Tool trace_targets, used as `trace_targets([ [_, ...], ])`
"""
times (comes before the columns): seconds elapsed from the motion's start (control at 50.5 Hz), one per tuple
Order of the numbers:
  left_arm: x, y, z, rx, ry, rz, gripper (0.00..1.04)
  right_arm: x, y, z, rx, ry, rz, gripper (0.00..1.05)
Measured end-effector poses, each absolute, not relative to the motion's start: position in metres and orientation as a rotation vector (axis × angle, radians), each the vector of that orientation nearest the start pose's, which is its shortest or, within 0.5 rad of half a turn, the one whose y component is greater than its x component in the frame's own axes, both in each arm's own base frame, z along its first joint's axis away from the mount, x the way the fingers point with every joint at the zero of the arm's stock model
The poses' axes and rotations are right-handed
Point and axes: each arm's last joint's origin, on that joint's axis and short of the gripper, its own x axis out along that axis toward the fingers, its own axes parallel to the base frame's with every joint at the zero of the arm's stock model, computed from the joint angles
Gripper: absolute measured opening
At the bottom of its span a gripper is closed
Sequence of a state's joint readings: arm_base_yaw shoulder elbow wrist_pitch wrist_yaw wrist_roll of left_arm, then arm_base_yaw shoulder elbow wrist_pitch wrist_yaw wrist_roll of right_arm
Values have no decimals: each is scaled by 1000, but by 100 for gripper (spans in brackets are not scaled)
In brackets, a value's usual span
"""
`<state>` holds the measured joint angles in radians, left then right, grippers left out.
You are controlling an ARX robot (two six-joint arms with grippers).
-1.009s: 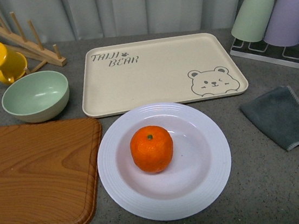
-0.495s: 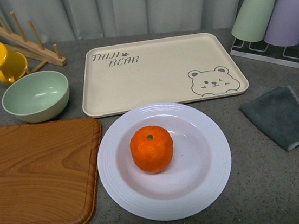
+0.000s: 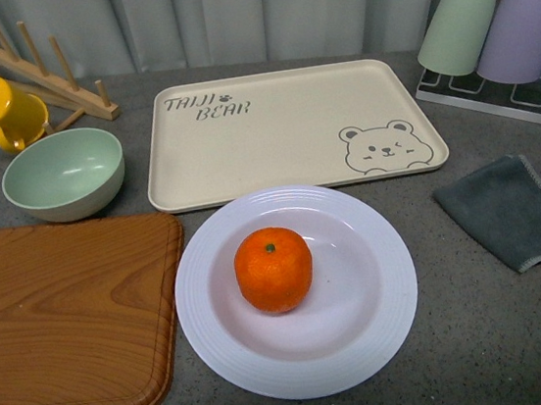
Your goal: Place orange and plate with both arms
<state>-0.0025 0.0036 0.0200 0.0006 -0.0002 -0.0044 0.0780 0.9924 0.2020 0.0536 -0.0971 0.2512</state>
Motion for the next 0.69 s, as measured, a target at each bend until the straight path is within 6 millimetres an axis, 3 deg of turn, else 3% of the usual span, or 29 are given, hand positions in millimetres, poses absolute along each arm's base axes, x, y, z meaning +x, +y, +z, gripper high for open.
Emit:
trace_targets([
  [0.415, 97, 0, 170, -5, -17, -2, 98, 233, 31, 75, 652, 1070, 193, 96],
  [0.692, 97, 0, 170, -5, -17, -2, 98, 266, 55, 53, 755, 1132, 313, 96],
])
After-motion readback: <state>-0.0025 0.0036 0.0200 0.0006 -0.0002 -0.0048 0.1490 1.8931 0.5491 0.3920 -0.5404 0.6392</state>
